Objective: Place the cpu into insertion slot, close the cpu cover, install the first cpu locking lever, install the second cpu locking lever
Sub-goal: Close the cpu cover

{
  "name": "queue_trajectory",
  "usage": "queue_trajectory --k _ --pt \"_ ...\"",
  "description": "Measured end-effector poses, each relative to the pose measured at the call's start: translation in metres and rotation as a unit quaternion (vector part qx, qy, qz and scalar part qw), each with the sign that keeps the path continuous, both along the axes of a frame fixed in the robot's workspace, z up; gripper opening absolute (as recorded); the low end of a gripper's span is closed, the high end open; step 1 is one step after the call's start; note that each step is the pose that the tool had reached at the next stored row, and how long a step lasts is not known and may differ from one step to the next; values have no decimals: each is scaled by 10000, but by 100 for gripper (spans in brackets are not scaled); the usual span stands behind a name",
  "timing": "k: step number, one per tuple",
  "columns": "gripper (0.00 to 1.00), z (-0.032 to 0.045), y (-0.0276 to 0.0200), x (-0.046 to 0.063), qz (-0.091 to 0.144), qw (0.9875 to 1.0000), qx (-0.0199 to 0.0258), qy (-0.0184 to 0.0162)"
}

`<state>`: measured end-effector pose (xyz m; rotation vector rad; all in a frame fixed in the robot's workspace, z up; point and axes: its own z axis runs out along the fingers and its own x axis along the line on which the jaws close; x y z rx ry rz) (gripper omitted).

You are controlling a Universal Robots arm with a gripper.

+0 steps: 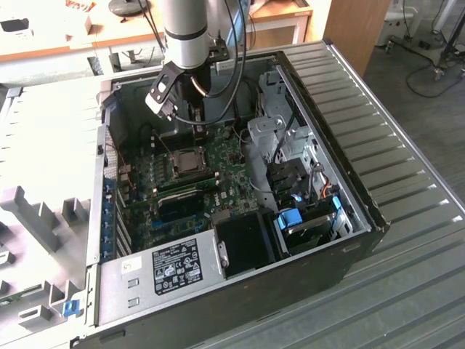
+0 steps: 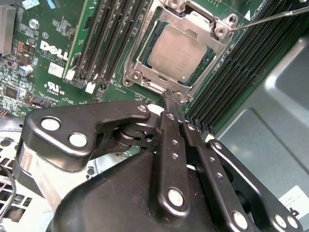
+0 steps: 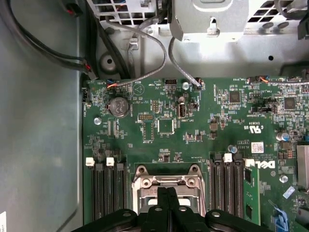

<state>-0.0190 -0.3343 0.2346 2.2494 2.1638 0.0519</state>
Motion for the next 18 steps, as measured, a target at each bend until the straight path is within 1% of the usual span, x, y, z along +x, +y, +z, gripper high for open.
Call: queue_trajectory --k 9,16,18 --pt "11 -1 0 -7 -1 10000 0 -1" --pt "11 -5 0 -136 0 10000 0 -1" --pt "11 -6 0 -149 51 10000 -1 0"
